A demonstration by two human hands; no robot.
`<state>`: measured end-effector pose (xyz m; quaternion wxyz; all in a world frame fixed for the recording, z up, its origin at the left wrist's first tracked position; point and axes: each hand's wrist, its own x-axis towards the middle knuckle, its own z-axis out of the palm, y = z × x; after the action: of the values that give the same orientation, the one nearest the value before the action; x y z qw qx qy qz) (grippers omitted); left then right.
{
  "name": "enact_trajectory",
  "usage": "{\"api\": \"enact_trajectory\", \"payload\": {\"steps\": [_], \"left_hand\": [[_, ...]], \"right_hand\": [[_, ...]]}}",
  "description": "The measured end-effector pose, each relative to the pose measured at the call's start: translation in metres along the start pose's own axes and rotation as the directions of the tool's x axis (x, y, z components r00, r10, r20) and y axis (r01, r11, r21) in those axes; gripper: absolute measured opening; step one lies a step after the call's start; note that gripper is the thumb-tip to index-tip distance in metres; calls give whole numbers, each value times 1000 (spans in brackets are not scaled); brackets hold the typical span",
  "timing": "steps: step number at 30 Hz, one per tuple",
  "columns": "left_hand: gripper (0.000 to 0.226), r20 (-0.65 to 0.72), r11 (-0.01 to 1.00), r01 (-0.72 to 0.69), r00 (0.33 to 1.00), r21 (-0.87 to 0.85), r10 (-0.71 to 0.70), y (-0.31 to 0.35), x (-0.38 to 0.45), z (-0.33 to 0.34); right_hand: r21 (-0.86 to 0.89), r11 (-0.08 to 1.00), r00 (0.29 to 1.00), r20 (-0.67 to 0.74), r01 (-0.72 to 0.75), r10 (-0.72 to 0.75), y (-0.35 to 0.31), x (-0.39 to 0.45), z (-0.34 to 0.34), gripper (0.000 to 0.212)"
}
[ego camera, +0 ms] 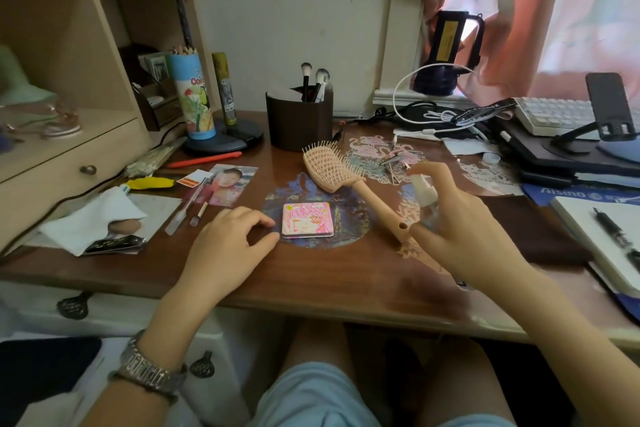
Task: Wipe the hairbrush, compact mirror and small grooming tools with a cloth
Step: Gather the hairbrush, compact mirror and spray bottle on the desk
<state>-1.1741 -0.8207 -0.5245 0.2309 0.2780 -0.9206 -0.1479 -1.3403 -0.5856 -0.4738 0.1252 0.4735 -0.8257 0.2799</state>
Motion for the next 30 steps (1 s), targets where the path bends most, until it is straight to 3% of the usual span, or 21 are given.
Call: {"api": "enact_trajectory", "payload": {"steps": [16,21,30], "left_hand": [[27,0,999,-13,1000,37,13,4,-3,-1],[26,-4,999,-14,1000,40,15,4,-3,-1],[25,8,999,-13,1000,44,13,4,-3,-1]], "right_hand": [[-66,998,998,68,12,-8,-8,-2,-1,50],[-29,1000,1000,30,4,-3,-6,-4,0,46],[6,1000,999,-43,-25,25,6,0,-10,59]]}}
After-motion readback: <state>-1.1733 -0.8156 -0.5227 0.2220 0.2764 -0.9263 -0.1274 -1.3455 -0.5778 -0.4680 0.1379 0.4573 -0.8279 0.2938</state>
